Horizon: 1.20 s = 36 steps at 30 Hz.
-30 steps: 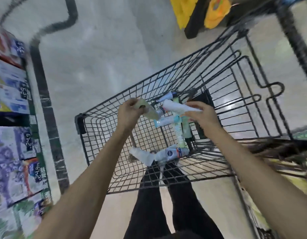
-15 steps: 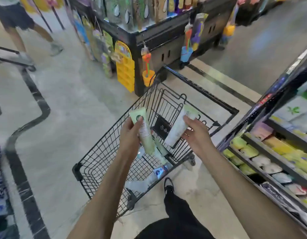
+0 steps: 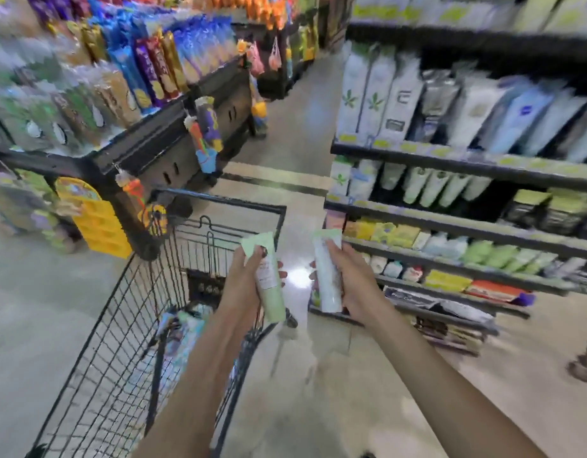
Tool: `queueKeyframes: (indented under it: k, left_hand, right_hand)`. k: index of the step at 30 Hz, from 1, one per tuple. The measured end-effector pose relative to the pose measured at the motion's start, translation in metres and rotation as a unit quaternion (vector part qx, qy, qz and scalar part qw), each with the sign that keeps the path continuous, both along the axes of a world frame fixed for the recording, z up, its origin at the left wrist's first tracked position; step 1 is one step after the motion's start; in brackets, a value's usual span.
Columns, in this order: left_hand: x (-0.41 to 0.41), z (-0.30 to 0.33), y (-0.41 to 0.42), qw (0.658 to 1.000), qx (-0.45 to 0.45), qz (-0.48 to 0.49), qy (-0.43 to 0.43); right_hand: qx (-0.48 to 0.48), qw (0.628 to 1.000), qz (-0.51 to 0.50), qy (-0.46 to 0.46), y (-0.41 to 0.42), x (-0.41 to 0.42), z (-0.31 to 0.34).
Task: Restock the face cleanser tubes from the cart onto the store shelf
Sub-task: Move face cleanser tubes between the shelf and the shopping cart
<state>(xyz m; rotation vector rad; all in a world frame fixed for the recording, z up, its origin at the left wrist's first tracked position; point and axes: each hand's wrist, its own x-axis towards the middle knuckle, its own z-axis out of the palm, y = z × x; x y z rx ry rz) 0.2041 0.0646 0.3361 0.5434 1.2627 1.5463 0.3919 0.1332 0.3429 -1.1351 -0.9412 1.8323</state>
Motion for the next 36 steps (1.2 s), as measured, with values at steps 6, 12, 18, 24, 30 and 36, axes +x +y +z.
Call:
queueKeyframes:
  k: [6, 12, 18, 24, 30, 36]
  left_hand:
    - [0.109, 0.001, 0.042, 0.994, -0.035, -0.101, -0.031]
    - [0.232, 0.004, 0.072, 0.977, -0.023, -0.213, 0.02]
    - [0.332, 0.012, 0.091, 0.971, -0.006, -0.235, 0.04]
    - [0.385, 0.009, 0.12, 0.984, -0.023, -0.175, 0.038]
    - [0.392, -0.003, 0.159, 0.986, -0.033, -0.158, 0.046]
    - [0.375, -0.025, 0.227, 0.989, -0.084, -0.115, 0.035]
  right_hand:
    - [0.034, 0.997, -0.061, -0.016, 0.0, 0.127, -0.008]
    - [0.052, 0.992, -0.106, -0.034, -0.006, 0.26, -0.001]
    - [0.054, 0.991, -0.12, -0.035, 0.009, 0.364, -0.005]
    - [0.05, 0.99, -0.116, -0.061, 0.041, 0.417, -0.016]
    - [0.064, 0.989, -0.108, -0.083, 0.086, 0.429, -0.017]
    - [0.048, 0.987, -0.102, -0.11, 0.149, 0.419, -0.028]
